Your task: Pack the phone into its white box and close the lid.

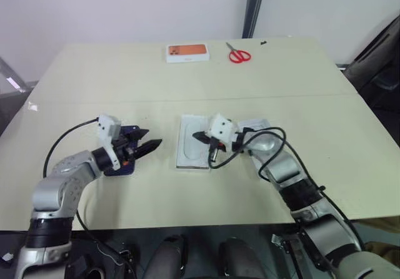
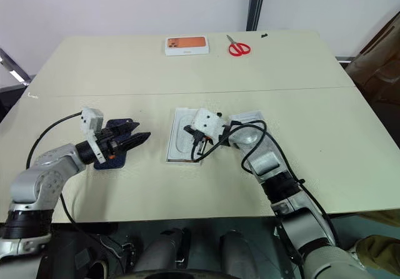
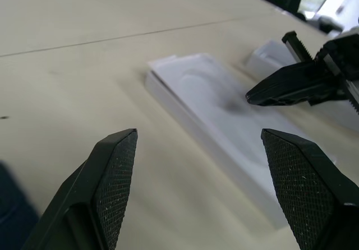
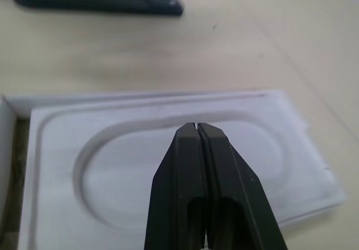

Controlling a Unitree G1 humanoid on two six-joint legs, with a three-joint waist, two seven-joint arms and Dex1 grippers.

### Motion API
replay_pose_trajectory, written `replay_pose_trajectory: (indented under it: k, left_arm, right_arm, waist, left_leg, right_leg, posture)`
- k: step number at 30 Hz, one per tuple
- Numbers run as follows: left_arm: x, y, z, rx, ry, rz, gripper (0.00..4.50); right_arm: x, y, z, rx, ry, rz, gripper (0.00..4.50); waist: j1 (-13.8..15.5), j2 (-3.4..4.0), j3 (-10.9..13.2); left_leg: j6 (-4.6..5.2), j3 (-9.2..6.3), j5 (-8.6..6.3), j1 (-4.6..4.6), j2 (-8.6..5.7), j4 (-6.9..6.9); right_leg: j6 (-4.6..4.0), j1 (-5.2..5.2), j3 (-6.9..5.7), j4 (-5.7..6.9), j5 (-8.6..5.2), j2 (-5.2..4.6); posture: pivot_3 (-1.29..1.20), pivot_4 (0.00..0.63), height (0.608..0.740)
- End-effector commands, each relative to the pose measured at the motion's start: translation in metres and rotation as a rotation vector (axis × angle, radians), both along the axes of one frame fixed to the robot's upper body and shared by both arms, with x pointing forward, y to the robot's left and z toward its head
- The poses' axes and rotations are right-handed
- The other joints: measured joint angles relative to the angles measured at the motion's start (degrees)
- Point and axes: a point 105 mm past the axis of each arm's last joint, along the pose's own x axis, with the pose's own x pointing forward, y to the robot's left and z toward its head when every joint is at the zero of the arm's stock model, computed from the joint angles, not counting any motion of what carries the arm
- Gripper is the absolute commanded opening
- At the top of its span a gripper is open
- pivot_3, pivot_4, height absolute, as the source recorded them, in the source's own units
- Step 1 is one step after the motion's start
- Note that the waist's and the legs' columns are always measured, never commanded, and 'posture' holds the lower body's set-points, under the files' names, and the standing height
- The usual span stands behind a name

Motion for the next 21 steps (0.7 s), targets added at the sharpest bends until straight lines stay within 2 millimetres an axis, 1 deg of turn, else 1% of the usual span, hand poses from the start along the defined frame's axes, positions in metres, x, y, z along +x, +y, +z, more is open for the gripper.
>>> replay_pose_trajectory:
  k: [1, 5, 9, 11, 12, 16, 18, 21]
  left_arm:
    - [0.001, 0.007, 0.011, 0.022, -0.069, 0.021, 3.74]
    - [0.002, 0.006, 0.010, 0.027, -0.080, 0.032, 3.74]
    - [0.004, 0.002, 0.009, 0.028, -0.093, 0.043, 3.74]
    - [0.006, 0.000, 0.009, 0.028, -0.098, 0.048, 3.74]
    - [0.007, 0.000, 0.009, 0.034, -0.101, 0.050, 3.74]
    - [0.008, 0.000, 0.009, 0.042, -0.109, 0.058, 3.74]
    - [0.010, 0.001, 0.010, 0.034, -0.111, 0.066, 3.74]
    - [0.011, 0.003, 0.010, 0.034, -0.103, 0.074, 3.74]
  right_arm:
    - [-0.009, 0.010, -0.001, -0.065, -0.011, 0.094, 0.06]
    - [-0.032, 0.016, -0.007, -0.095, 0.081, 0.226, 0.06]
    - [-0.045, 0.019, -0.006, -0.101, 0.139, 0.300, 0.06]
    - [-0.048, 0.021, -0.005, -0.098, 0.148, 0.320, 0.06]
    - [-0.047, 0.022, -0.005, -0.099, 0.136, 0.320, 0.06]
    - [-0.030, 0.022, -0.001, -0.097, 0.069, 0.251, 0.06]
    - [-0.018, 0.021, 0.006, -0.076, 0.028, 0.202, 0.06]
    - [-0.005, 0.020, 0.018, -0.039, -0.027, 0.155, 0.06]
  waist:
    - [0.13, 0.00, 0.00]
    - [0.01, 0.00, 0.00]
    - [-0.01, 0.00, 0.00]
    - [-0.03, 0.00, 0.00]
    - [-0.06, 0.00, 0.00]
    - [-0.06, 0.00, 0.00]
    - [-0.06, 0.00, 0.00]
    - [-0.06, 0.00, 0.00]
  left_leg:
    - [0.00, -0.01, 0.00, 0.00, 0.00, 0.00]
    - [0.13, -0.01, -0.08, 0.00, -0.01, 0.01]
    - [0.19, -0.02, -0.11, 0.00, 0.00, 0.01]
    - [0.19, -0.02, -0.11, 0.00, 0.01, 0.00]
    - [0.19, -0.02, -0.11, 0.00, 0.00, 0.00]
    - [0.19, -0.02, -0.11, 0.00, 0.00, -0.01]
    - [0.18, -0.02, -0.11, 0.00, 0.00, 0.00]
    - [0.17, -0.02, -0.10, 0.00, 0.00, 0.00]
  right_leg:
    - [0.00, 0.00, -0.01, 0.00, 0.00, 0.00]
    - [0.01, 0.00, 0.00, 0.00, 0.00, 0.00]
    - [0.01, 0.00, -0.01, 0.01, 0.00, 0.01]
    - [0.01, -0.01, -0.02, 0.01, 0.00, 0.01]
    - [0.01, -0.01, -0.02, 0.02, 0.00, 0.01]
    - [0.01, -0.02, -0.01, 0.02, 0.00, 0.02]
    - [0.01, -0.03, -0.01, 0.02, 0.00, 0.02]
    - [0.01, -0.03, -0.02, 0.03, 0.00, 0.02]
  posture:
    - [0.00, 0.150, 0.734]
    - [0.00, 0.150, 0.734]
    - [0.00, 0.150, 0.734]
    - [0.00, 0.150, 0.734]
    - [0.00, 0.150, 0.734]
    - [0.00, 0.150, 0.734]
    - [0.00, 0.150, 0.734]
    - [0.00, 0.150, 0.734]
